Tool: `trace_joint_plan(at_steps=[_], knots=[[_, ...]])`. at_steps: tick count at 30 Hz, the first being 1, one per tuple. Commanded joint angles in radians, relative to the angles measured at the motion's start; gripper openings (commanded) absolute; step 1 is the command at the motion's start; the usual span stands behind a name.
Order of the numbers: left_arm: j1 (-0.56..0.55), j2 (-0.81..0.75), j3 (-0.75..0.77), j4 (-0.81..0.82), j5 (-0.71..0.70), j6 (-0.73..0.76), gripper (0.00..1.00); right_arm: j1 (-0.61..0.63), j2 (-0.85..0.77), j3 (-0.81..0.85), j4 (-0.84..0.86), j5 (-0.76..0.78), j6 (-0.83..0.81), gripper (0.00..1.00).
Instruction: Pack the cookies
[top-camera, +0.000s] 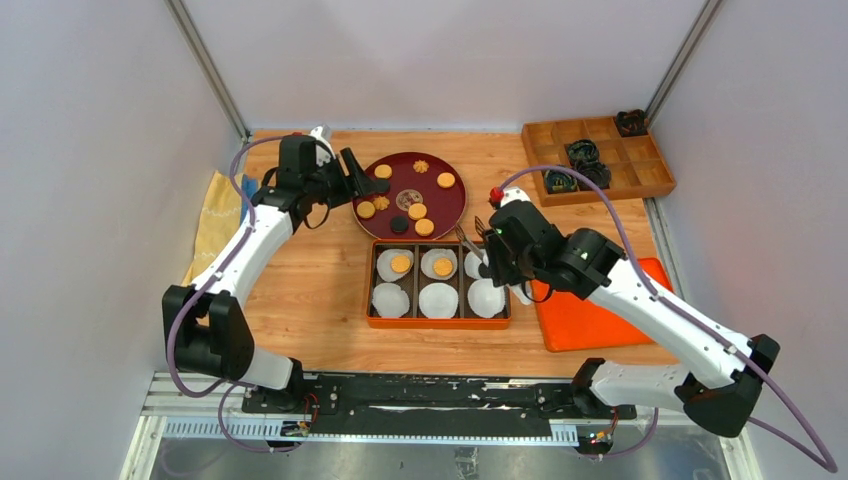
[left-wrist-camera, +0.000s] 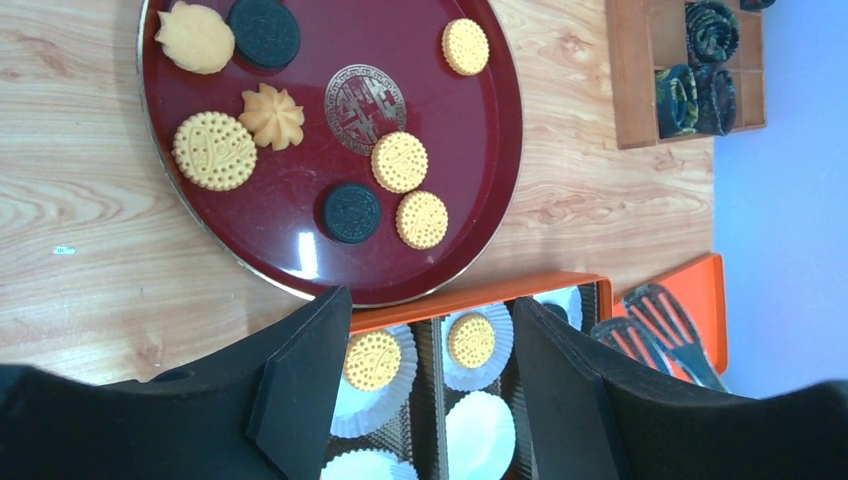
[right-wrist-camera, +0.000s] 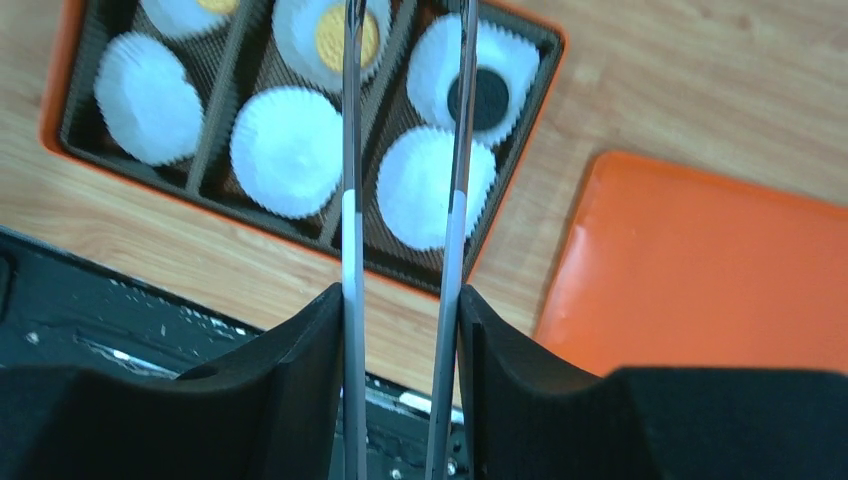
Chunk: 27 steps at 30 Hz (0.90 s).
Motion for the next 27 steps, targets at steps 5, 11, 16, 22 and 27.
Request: trace_joint_plan(at_steps=[5,11,16,22,27], knots=[[-0.006,-0.018,0.052,-0.062,-0.075,0.028,0.66,0.011,0.200,0.166,0.207,0.070,-0.138,0.42],[-0.006,-0.036,0.048,-0.083,-0.095,0.049,0.66,-0.007,0.417,0.275,0.264,0.023,-0.202,0.43],[-0.006,-0.039,0.047,-0.088,-0.102,0.052,0.66,-0.022,0.518,0.331,0.283,-0.010,-0.238,0.45],[-0.006,-0.032,0.045,-0.085,-0.096,0.055,0.66,-0.041,0.592,0.346,0.293,-0.049,-0.252,0.48],[-0.006,-0.040,0.037,-0.079,-0.098,0.062,0.66,-0.055,0.635,0.331,0.292,-0.029,-0.246,0.49]])
